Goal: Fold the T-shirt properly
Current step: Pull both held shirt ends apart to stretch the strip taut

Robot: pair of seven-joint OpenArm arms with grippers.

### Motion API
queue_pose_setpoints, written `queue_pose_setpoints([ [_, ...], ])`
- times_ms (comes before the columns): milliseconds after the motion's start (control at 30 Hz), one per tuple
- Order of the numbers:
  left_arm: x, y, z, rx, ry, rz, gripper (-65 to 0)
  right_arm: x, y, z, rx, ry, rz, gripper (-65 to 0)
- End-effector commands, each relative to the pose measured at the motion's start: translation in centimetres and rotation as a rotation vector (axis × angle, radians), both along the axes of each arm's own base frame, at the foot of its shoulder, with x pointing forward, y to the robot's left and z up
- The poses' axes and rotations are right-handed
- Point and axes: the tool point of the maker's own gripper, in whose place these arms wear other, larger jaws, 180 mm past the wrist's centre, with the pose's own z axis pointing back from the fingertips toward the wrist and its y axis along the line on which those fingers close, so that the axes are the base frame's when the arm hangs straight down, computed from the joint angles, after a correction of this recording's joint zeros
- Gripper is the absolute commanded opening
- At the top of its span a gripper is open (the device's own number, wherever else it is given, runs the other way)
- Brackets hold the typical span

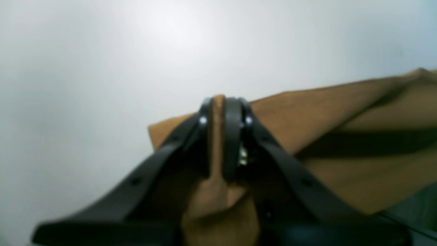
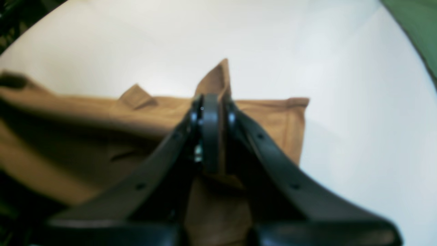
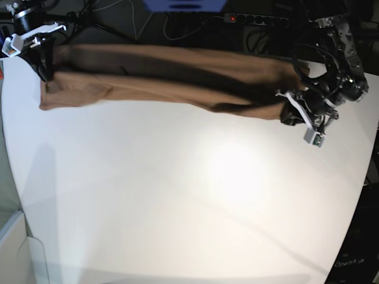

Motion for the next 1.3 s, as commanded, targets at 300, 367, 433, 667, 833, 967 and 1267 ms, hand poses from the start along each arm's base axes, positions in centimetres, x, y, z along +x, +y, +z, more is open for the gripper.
queue_pose_setpoints([
  [300, 0.9, 0.0, 1.2, -0.004, -0.046, -0.003, -62.2, -0.2, -2.2, -2.2, 0.042, -0.002, -0.111, -62.2],
  [367, 0.8, 0.0, 1.1, 0.002, -0.043, -0.002, -62.2, 0.2, -2.4, -2.8, 0.053, -0.003, -0.133, -62.2],
  [433, 0.8, 0.0, 1.0, -0.001, -0.041, -0.001, -62.2, 0.3, -2.8, -3.5, 0.059, 0.011, -0.149, -62.2],
  [667, -0.8, -0.2, 0.0, 0.000, 0.001, -0.012, -62.2, 0.5, -3.3, -4.6, 0.069, 0.028, -0.175, -61.8],
  [833, -1.4, 0.4, -0.3, 0.020, 0.017, -0.014, -62.2, 1.0, -3.5, -4.8, 0.074, 0.022, -0.184, -61.5],
  [967, -2.1, 1.1, -0.5, 0.037, 0.032, -0.020, -62.2, 1.2, -3.5, -4.9, 0.073, 0.023, -0.182, -61.5],
  [1267, -2.3, 2.1, -1.2, 0.096, 0.056, -0.016, -62.2, 1.6, -3.3, -5.2, 0.071, 0.044, -0.174, -61.5],
])
